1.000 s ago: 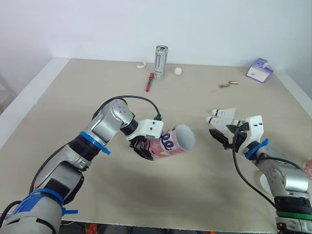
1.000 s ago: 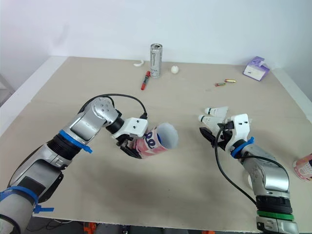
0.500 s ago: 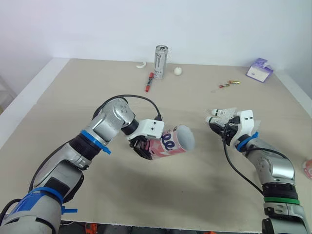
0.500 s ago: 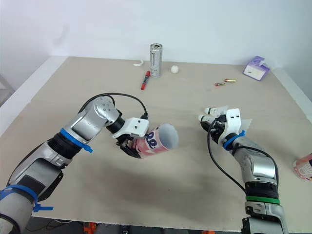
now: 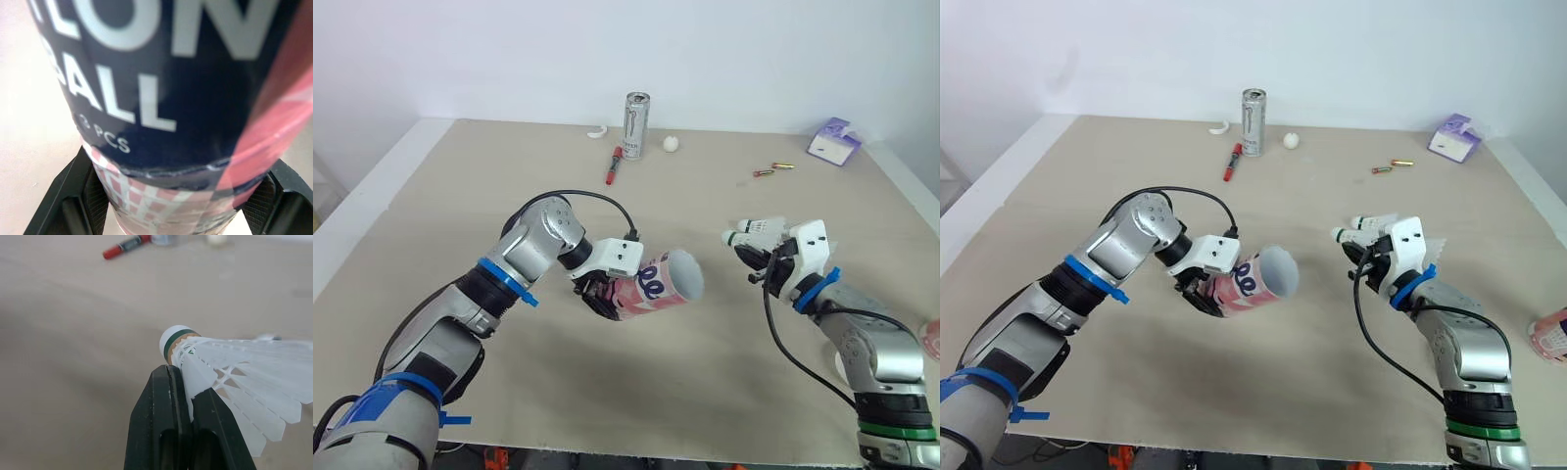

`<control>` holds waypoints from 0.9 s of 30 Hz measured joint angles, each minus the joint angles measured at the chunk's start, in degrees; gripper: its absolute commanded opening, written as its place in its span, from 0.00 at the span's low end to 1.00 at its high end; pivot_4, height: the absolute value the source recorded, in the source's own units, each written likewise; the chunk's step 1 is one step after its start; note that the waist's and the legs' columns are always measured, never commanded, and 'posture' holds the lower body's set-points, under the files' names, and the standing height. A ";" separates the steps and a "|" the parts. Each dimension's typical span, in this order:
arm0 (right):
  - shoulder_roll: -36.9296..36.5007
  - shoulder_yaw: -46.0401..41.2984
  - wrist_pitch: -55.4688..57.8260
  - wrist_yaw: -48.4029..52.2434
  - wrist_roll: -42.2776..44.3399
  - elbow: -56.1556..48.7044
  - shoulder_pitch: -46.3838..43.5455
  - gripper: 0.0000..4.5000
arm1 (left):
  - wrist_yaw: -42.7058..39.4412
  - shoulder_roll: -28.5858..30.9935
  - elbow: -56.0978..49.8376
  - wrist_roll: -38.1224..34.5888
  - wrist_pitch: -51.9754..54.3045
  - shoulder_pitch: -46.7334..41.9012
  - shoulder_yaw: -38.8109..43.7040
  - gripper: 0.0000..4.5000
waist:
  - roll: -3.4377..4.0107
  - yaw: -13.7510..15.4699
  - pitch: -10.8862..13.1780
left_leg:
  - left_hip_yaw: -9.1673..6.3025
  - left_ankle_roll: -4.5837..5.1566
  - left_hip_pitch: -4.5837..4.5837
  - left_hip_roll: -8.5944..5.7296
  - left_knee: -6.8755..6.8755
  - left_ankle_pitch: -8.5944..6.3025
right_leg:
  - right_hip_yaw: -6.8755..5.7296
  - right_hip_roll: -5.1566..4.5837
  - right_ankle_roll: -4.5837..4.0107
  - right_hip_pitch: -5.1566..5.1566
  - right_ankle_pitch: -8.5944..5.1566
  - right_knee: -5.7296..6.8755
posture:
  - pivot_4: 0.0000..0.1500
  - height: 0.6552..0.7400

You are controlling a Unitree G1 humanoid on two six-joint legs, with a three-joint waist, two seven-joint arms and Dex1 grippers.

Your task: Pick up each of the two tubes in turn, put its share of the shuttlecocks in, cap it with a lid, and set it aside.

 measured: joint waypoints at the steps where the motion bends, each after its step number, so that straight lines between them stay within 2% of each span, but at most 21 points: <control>1: -0.49 -0.12 0.02 0.31 0.06 -0.97 0.31 0.01 | -0.02 0.01 0.10 0.00 -0.04 -0.01 0.00 0.66 | 0.00 0.00 0.00 | 0.00 0.00 0.00 0.01 0.00 0.00 | 0.00 0.01 0.00 0.00 0.00 0.00 | 1.00 1.00; 3: -2.65 -1.25 -0.32 1.68 0.02 -4.48 1.14 0.01 | -0.09 -0.01 0.40 0.00 -0.12 -0.15 -0.02 0.66 | 0.00 0.00 0.00 | 0.00 0.00 0.00 0.01 0.05 0.00 | 0.01 0.03 0.05 0.00 -0.02 0.00 | 1.00 1.00; 4: -6.41 -1.97 -2.02 4.20 -0.62 -7.45 2.04 0.01 | -0.11 -0.02 0.72 0.00 -0.21 -0.23 -0.02 0.66 | 0.03 -0.01 0.00 | 0.00 0.01 0.02 0.01 0.05 0.01 | 0.02 0.03 0.15 0.02 -0.07 0.00 | 1.00 1.00; 5: -12.64 -3.10 -6.36 10.97 -1.18 -11.60 4.35 0.01 | -0.21 -0.24 1.27 -0.05 -0.42 -0.52 -0.06 0.66 | 0.10 0.03 0.03 | 0.00 0.02 0.01 0.00 0.08 0.01 | 0.04 0.05 0.33 0.01 -0.17 0.00 | 1.00 1.00; 12: -22.06 -7.93 -14.80 25.85 0.50 -20.61 5.44 0.01 | -0.44 -0.35 3.04 0.06 -0.83 -1.16 -0.14 0.66 | 0.01 -0.04 0.04 | -0.09 0.06 0.05 0.09 0.22 0.04 | 0.16 0.26 0.02 0.05 -0.16 0.00 | 1.00 1.00; 26: -22.11 3.27 -18.67 29.04 -2.19 -23.71 2.13 0.01 | -0.34 -0.68 3.95 -0.06 -0.56 -1.45 -0.07 0.66 | 0.01 -0.03 0.04 | -0.01 0.06 0.03 0.09 0.33 0.04 | 0.26 0.25 -0.01 0.01 -0.10 0.01 | 1.00 1.00; 27: -22.11 3.43 -18.73 29.37 -2.25 -23.58 1.75 0.15 | -0.31 -0.67 3.93 -0.12 -0.28 -1.45 -0.06 0.66 | 0.00 0.01 0.05 | -0.03 0.06 0.02 0.10 0.34 0.04 | 0.24 0.25 -0.01 0.01 -0.10 0.01 | 1.00 1.00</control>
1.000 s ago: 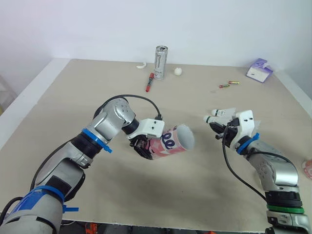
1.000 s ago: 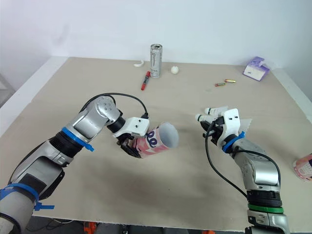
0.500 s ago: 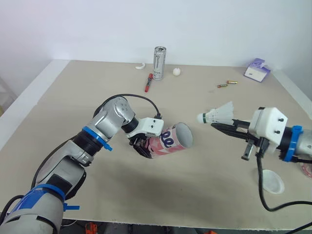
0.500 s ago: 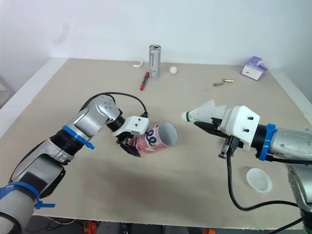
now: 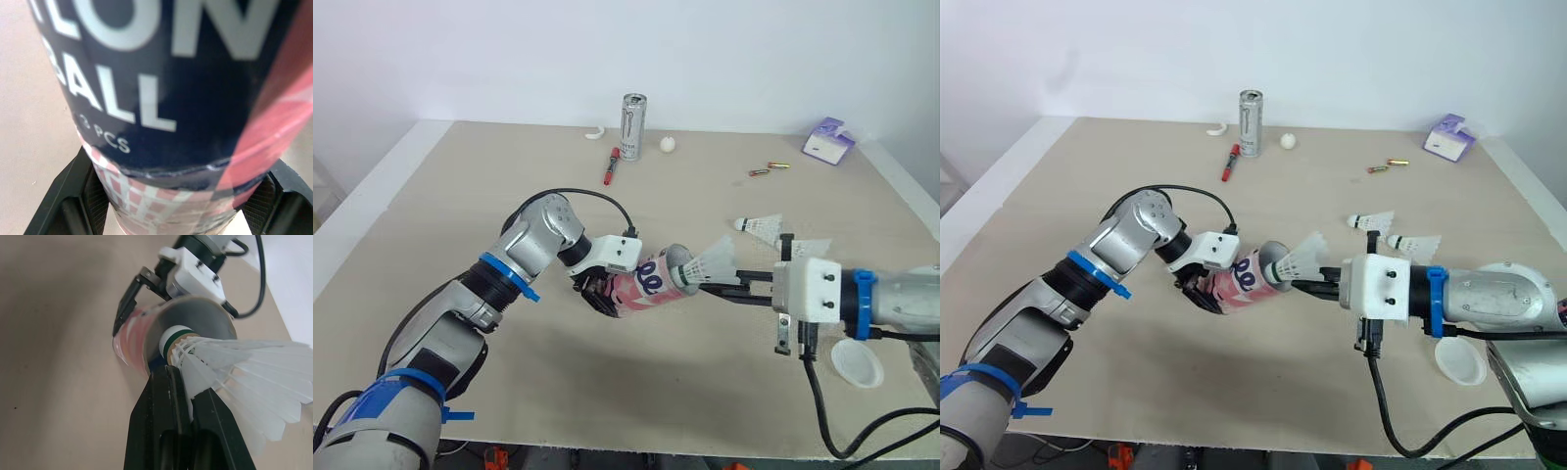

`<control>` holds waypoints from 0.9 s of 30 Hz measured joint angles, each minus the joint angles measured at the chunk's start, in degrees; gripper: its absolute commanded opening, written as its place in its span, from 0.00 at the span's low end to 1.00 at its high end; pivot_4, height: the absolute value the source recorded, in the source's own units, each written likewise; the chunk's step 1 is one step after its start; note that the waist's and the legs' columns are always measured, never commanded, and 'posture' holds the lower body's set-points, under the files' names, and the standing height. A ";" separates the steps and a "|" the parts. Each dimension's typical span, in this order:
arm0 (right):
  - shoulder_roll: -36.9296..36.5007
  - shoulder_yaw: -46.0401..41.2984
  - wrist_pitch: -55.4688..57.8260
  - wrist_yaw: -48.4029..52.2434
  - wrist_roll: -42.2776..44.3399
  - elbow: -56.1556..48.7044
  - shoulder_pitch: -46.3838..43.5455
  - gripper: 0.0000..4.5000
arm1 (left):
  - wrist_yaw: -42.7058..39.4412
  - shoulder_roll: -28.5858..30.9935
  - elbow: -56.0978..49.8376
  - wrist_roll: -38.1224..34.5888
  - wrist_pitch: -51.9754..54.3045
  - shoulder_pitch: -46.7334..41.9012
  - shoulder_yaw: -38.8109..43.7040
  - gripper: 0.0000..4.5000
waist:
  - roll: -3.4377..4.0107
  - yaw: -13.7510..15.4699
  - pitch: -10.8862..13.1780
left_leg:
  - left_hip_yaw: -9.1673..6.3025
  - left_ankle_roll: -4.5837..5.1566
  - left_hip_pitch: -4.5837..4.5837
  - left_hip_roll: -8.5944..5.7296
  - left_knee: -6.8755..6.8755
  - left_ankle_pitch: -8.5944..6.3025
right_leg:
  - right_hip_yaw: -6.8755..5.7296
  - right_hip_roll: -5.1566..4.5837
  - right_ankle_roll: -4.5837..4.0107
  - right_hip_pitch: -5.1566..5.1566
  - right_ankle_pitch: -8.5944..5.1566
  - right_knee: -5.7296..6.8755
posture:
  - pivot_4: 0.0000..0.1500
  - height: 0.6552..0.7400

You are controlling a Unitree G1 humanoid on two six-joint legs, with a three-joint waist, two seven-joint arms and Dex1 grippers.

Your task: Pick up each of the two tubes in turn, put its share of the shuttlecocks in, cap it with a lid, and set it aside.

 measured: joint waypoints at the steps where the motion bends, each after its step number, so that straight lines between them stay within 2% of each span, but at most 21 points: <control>1: 0.00 0.01 0.01 0.10 0.02 0.13 -0.20 0.27 | -0.01 0.00 -0.01 -0.02 0.18 0.00 0.00 0.66 | 0.00 -0.01 0.00 | 0.02 0.00 0.00 0.00 0.00 0.00 | 0.02 0.00 0.00 0.00 0.00 0.00 | 1.00 1.00; 2: 0.00 0.01 0.01 0.12 0.03 0.23 -0.29 0.30 | -0.01 0.00 -0.02 -0.02 0.22 0.00 0.00 0.66 | 0.00 -0.02 0.00 | 0.02 0.00 0.00 0.00 0.00 0.00 | 0.02 0.00 0.00 0.00 0.00 0.00 | 1.00 1.00; 5: 0.39 -0.01 0.44 0.13 0.87 0.29 -0.89 0.55 | -0.01 0.01 -0.03 -0.03 0.30 0.00 0.01 0.66 | 0.00 -0.02 0.00 | 0.01 0.00 0.00 0.01 0.00 0.00 | 0.02 0.00 -0.01 0.00 0.00 0.00 | 1.00 1.00; 6: 0.62 -0.24 1.17 0.05 2.10 0.28 -1.03 0.69 | 0.01 0.01 -0.03 -0.04 0.30 0.00 0.01 0.66 | 0.00 -0.01 0.00 | 0.00 0.00 0.00 0.01 0.00 0.00 | 0.01 0.00 -0.01 0.00 0.01 0.00 | 1.00 1.00; 7: 0.64 -0.26 1.30 0.03 2.30 0.28 -1.05 0.74 | 0.01 0.02 -0.03 -0.04 0.31 0.00 0.01 0.66 | 0.00 -0.01 0.00 | 0.00 0.00 0.00 0.01 0.00 0.00 | 0.01 0.00 -0.01 0.00 0.01 0.00 | 1.00 1.00; 9: 0.73 -0.44 1.74 -0.02 3.05 0.28 -1.05 0.95 | 0.02 0.02 -0.03 -0.04 0.30 0.00 0.01 0.66 | 0.00 -0.02 0.00 | 0.01 0.00 0.00 0.01 0.00 0.00 | 0.02 0.00 -0.01 0.00 0.01 0.00 | 1.00 1.00; 10: 0.80 -0.66 1.88 -0.10 3.36 0.28 -1.04 0.98 | 0.02 0.01 -0.03 -0.04 0.30 0.00 0.01 0.66 | 0.00 -0.02 0.00 | 0.01 0.00 0.00 0.01 0.00 0.00 | 0.02 0.00 -0.01 0.00 0.01 0.00 | 1.00 1.00; 13: 5.00 -7.82 6.48 -5.25 7.83 3.04 0.69 0.98 | 0.13 -0.07 0.07 -0.06 0.21 -0.02 0.02 0.66 | -0.03 0.02 0.01 | 0.00 0.00 -0.01 0.01 0.04 0.00 | 0.02 0.00 -0.01 0.03 0.03 0.00 | 1.00 1.00; 15: 5.51 -9.17 7.84 -6.52 8.48 4.42 1.11 0.98 | 0.16 -0.07 0.09 -0.05 0.21 -0.04 0.03 0.66 | -0.03 0.00 0.01 | 0.03 0.00 -0.01 0.01 0.06 0.00 | 0.06 -0.01 0.01 0.01 0.05 0.00 | 1.00 1.00; 19: 9.79 -15.01 15.63 -17.02 7.54 15.54 4.13 0.98 | 0.45 -0.11 0.05 -0.05 0.28 -0.03 0.02 0.66 | -0.14 0.04 0.00 | 0.05 0.00 -0.04 -0.01 0.11 0.00 | 0.07 -0.04 -0.02 0.02 0.09 0.00 | 1.00 1.00; 22: 13.23 -16.45 18.45 -23.63 5.51 23.75 4.79 0.98 | 0.24 0.13 0.01 0.00 0.37 -0.03 0.02 0.66 | 0.08 -0.19 -0.06 | 0.11 0.01 0.02 -0.01 0.05 0.00 | 0.25 -0.01 0.01 -0.04 0.10 0.00 | 1.00 1.00; 27: 15.17 -16.68 16.36 -26.33 3.78 31.88 2.29 0.98 | 0.55 0.09 -0.07 0.03 0.42 -0.02 0.01 0.66 | 0.10 -0.09 -0.05 | 0.07 0.02 0.01 -0.02 0.06 0.01 | 0.23 0.10 0.03 -0.02 0.11 0.00 | 1.00 1.00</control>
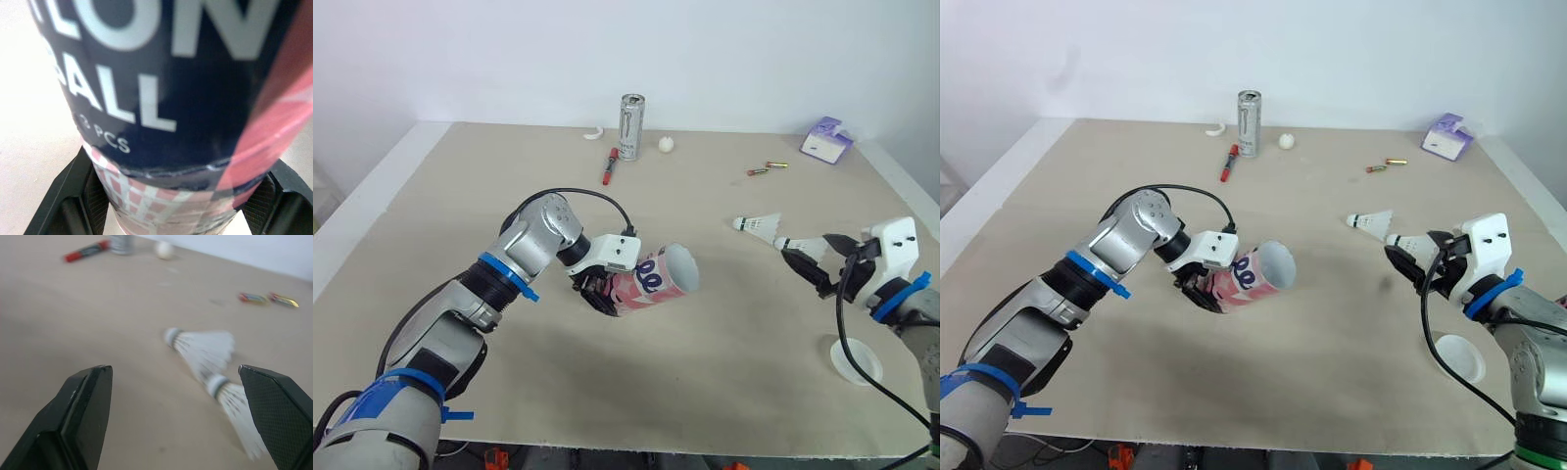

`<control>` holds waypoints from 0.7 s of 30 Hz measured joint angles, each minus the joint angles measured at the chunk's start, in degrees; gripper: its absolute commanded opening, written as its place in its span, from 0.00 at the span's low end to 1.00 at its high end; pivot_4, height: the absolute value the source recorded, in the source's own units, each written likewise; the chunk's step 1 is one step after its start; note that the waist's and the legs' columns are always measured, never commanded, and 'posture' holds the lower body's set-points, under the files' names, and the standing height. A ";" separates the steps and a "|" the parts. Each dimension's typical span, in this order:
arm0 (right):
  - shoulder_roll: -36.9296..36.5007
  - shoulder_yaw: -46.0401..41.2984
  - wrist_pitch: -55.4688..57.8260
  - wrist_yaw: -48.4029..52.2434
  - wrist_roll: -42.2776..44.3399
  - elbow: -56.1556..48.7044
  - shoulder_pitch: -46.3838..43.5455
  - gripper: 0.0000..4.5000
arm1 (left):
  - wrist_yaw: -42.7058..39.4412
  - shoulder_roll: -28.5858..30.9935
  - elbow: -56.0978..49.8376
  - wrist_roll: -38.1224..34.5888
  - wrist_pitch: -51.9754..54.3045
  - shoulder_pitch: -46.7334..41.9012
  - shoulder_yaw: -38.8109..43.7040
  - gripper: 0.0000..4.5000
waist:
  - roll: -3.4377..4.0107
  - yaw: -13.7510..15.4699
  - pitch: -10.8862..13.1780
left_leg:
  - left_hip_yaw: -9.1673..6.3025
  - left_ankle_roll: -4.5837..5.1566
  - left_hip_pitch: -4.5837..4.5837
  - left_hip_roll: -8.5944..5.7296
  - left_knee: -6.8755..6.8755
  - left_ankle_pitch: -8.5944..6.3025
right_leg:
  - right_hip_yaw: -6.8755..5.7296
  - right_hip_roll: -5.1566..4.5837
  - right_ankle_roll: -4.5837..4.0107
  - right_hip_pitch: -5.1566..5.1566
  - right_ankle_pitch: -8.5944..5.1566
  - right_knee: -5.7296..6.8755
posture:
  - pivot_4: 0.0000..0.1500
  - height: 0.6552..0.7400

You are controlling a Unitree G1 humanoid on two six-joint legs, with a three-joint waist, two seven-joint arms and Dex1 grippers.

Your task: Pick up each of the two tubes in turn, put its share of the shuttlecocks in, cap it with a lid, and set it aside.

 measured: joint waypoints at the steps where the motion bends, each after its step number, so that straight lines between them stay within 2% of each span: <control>1: 0.00 0.03 -0.95 0.14 -0.61 2.05 -0.18 0.98 | 0.01 0.00 -0.04 -0.02 0.01 0.01 0.00 0.66 | 0.00 0.00 0.00 | -0.01 0.00 -0.01 0.00 0.00 0.00 | 0.00 0.01 0.00 0.00 0.00 0.00 | 1.00 1.00; 10: -0.01 0.92 -8.32 3.18 -4.10 21.53 -7.54 0.98 | 0.26 0.34 -1.25 -0.01 1.08 0.36 0.01 0.66 | 0.02 -0.07 0.01 | 0.06 0.00 0.00 -0.01 -0.01 0.00 | 0.10 0.02 0.04 0.00 0.00 -0.01 | 1.00 1.00; 21: -0.01 4.58 -11.02 6.85 -6.11 33.39 -14.13 0.98 | 0.36 0.72 -2.21 0.01 1.65 0.69 0.01 0.66 | 0.03 -0.22 0.01 | 0.06 0.00 0.01 -0.02 -0.04 0.00 | 0.12 0.02 0.04 0.00 0.00 -0.01 | 1.00 1.00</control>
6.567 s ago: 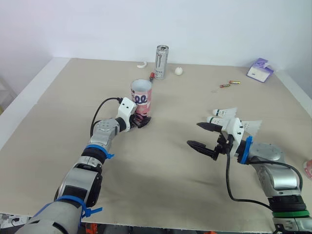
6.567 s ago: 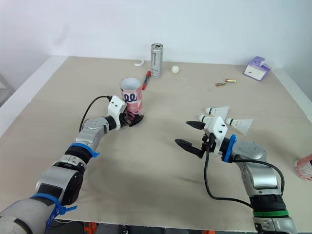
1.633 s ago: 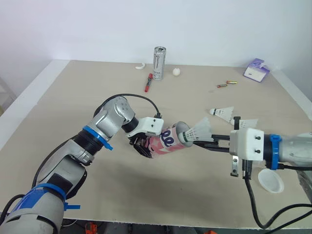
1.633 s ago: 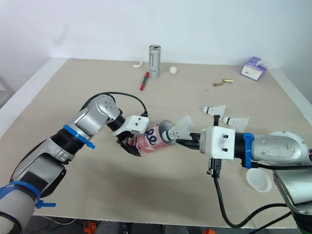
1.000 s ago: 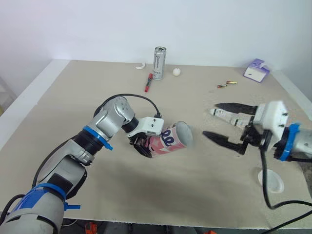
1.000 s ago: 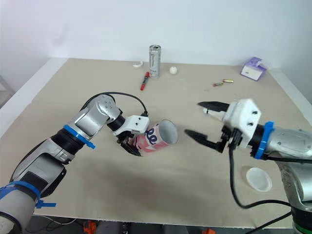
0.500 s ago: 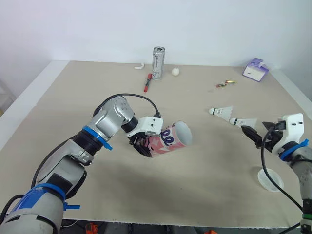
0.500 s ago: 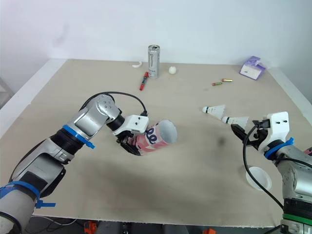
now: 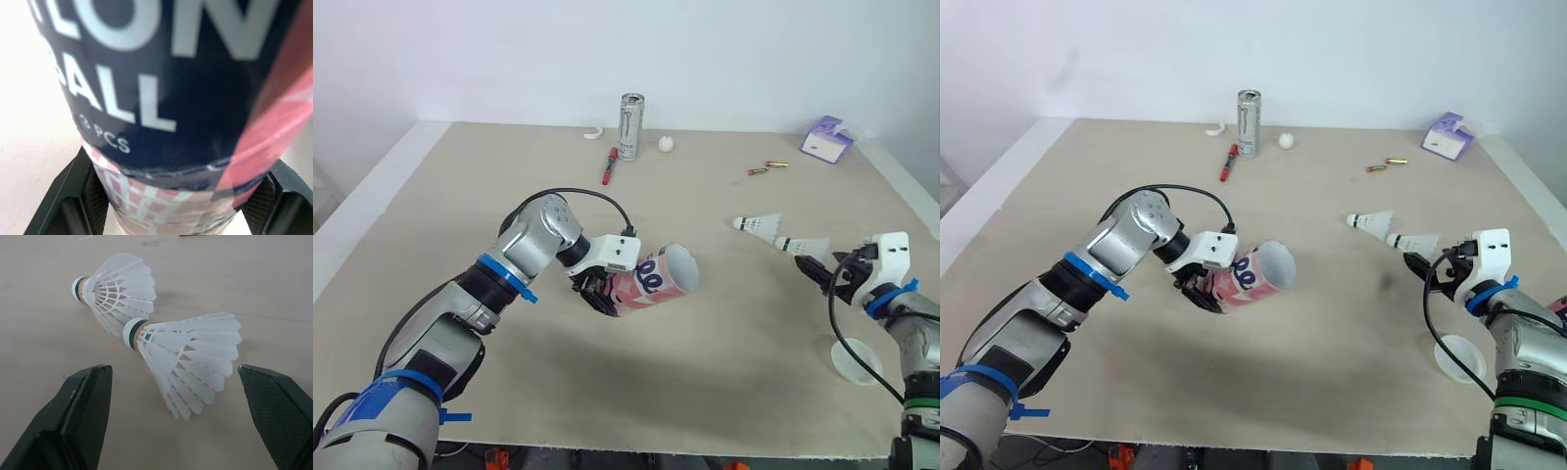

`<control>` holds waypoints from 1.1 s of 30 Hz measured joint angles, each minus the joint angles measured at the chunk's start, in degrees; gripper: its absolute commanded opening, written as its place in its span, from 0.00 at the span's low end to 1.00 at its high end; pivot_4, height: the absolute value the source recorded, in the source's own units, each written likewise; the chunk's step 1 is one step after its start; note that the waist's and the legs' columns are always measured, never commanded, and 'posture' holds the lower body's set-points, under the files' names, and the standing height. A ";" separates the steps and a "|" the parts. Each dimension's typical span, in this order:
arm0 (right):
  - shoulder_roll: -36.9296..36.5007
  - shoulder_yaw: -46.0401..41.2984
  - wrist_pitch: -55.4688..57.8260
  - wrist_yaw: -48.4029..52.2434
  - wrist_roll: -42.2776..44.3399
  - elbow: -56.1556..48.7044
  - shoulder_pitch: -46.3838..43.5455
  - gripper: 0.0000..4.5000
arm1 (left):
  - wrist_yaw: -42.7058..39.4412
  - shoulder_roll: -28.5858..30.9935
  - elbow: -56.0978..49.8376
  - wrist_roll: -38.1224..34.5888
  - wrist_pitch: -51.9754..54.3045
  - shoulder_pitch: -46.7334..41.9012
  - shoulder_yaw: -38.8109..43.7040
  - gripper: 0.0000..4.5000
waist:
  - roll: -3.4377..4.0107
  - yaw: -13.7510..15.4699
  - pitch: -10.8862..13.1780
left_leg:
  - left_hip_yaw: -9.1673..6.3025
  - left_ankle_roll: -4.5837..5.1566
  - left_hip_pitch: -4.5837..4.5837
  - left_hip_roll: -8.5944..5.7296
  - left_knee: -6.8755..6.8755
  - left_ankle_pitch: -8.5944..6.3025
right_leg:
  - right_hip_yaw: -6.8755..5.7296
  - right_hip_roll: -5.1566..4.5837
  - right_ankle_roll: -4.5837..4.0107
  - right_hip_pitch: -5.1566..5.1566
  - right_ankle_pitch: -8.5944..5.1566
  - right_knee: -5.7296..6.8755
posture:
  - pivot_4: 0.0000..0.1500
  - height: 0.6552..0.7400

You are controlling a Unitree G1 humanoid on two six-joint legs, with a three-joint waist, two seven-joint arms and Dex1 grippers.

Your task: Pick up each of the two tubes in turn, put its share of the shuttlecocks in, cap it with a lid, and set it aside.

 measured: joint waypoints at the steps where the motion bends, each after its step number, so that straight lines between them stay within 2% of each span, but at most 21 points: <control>1: 0.00 0.35 -0.13 0.24 -0.07 0.81 -0.73 0.98 | 0.00 0.04 -0.18 0.00 0.03 0.05 0.00 0.66 | 0.00 -0.01 0.00 | 0.00 0.00 0.00 0.00 0.00 0.00 | 0.00 0.00 0.00 0.00 0.00 0.00 | 1.00 1.00; 6: 0.00 0.76 -0.58 2.00 -0.46 4.22 -3.48 0.98 | 0.07 0.25 -1.22 -0.01 0.63 0.50 0.07 0.66 | 0.00 -0.01 0.00 | 0.00 0.00 0.00 -0.01 -0.01 0.00 | 0.00 -0.01 -0.02 0.01 0.01 0.00 | 1.00 1.00; 7: 0.00 0.79 -0.62 2.29 -0.49 4.93 -3.91 0.93 | 0.07 0.29 -1.33 -0.01 0.65 0.54 0.08 0.66 | 0.00 -0.01 0.00 | 0.00 0.00 0.00 -0.01 -0.02 0.00 | 0.00 -0.01 -0.02 0.01 0.01 0.00 | 1.00 1.00; 10: 0.00 0.84 -0.78 2.63 -0.61 7.02 -5.10 0.72 | 0.12 0.37 -1.63 -0.01 0.81 0.69 0.11 0.66 | 0.00 -0.02 0.00 | 0.00 0.00 0.00 -0.01 -0.05 0.00 | 0.00 -0.01 -0.03 0.00 0.01 0.00 | 1.00 1.00; 11: 0.00 0.85 -1.15 2.99 -0.91 8.23 -5.81 0.60 | 0.14 0.38 -1.66 -0.01 0.94 0.72 0.15 0.66 | 0.00 -0.02 0.00 | 0.01 0.00 0.01 -0.01 -0.05 0.00 | 0.00 -0.01 -0.03 0.01 0.01 0.00 | 1.00 1.00; 14: 0.00 1.02 -1.69 3.38 -1.44 9.79 -6.57 0.33 | 0.20 0.38 -1.73 -0.02 1.10 0.79 0.21 0.66 | 0.00 -0.04 0.00 | 0.01 0.00 0.02 -0.01 -0.05 0.00 | 0.00 -0.01 -0.03 0.01 0.01 0.00 | 1.00 1.00; 16: 0.00 1.31 -2.11 3.49 -1.84 11.25 -7.23 0.11 | 0.28 0.38 -1.79 -0.02 1.14 0.85 0.23 0.66 | 0.00 -0.07 0.00 | 0.01 0.00 0.02 -0.02 -0.05 0.00 | 0.00 -0.01 -0.04 0.01 0.01 0.00 | 1.00 1.00; 17: 0.00 1.51 -2.37 3.51 -2.10 11.72 -7.44 0.03 | 0.29 0.38 -1.81 -0.02 1.15 0.87 0.24 0.66 | 0.00 -0.10 0.00 | 0.01 0.00 0.02 -0.02 -0.05 0.00 | 0.00 -0.01 -0.04 0.02 0.01 0.00 | 1.00 1.00; 26: 0.00 1.98 -3.09 3.86 -2.35 11.95 -7.20 0.01 | 0.50 0.45 -2.19 -0.02 1.24 1.06 0.25 0.66 | 0.00 -0.37 0.00 | -0.01 0.00 0.02 -0.02 -0.05 0.00 | 0.00 -0.02 -0.03 0.03 0.01 0.00 | 1.00 1.00; 32: -0.44 1.62 -2.70 3.12 -2.20 -0.31 0.15 0.01 | 0.53 0.59 -2.71 -0.10 1.25 1.38 0.39 0.66 | 0.08 -0.34 -0.02 | -0.05 0.00 0.00 -0.08 -0.11 0.00 | 0.03 -0.01 0.13 0.02 0.08 0.00 | 1.00 1.00; 33: -2.01 1.47 -2.83 2.76 -2.72 -9.32 4.59 0.01 | 0.60 0.59 -2.93 -0.26 1.23 1.59 0.53 0.66 | 0.26 -0.23 -0.01 | -0.08 0.00 -0.04 -0.10 -0.13 -0.01 | 0.03 -0.02 0.16 -0.01 0.05 0.01 | 1.00 1.00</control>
